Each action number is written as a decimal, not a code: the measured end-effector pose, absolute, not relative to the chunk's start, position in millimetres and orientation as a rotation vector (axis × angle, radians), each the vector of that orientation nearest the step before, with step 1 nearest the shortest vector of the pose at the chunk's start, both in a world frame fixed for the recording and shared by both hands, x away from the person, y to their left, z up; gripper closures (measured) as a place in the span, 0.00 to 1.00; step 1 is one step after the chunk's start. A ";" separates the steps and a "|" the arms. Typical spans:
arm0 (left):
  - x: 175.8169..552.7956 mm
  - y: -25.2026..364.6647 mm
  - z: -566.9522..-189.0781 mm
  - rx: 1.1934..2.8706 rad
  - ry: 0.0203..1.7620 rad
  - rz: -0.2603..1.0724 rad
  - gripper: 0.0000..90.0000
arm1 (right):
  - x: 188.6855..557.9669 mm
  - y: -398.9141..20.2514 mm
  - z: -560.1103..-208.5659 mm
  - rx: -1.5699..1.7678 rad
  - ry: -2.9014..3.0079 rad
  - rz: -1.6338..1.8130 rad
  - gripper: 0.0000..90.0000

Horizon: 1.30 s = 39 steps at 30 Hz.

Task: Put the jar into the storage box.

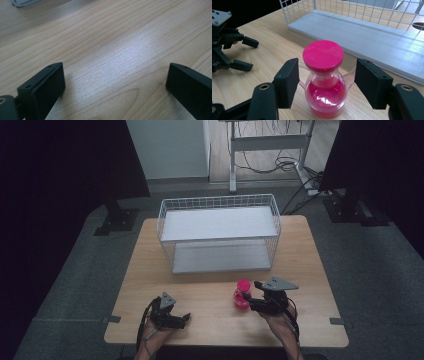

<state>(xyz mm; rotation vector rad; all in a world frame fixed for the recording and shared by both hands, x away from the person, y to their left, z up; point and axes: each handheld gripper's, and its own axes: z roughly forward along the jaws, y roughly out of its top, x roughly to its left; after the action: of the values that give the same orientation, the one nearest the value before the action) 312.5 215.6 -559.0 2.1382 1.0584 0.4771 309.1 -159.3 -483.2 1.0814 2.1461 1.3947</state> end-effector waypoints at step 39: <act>312.5 215.5 -559.0 2.136 1.059 0.476 0.02 | 333.6 -150.4 -475.3 1.057 2.156 1.416 0.53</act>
<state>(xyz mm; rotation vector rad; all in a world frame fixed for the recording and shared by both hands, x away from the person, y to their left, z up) 312.5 215.5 -559.0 2.1363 1.0589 0.4760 333.6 -150.4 -475.3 1.0569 2.1561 1.4162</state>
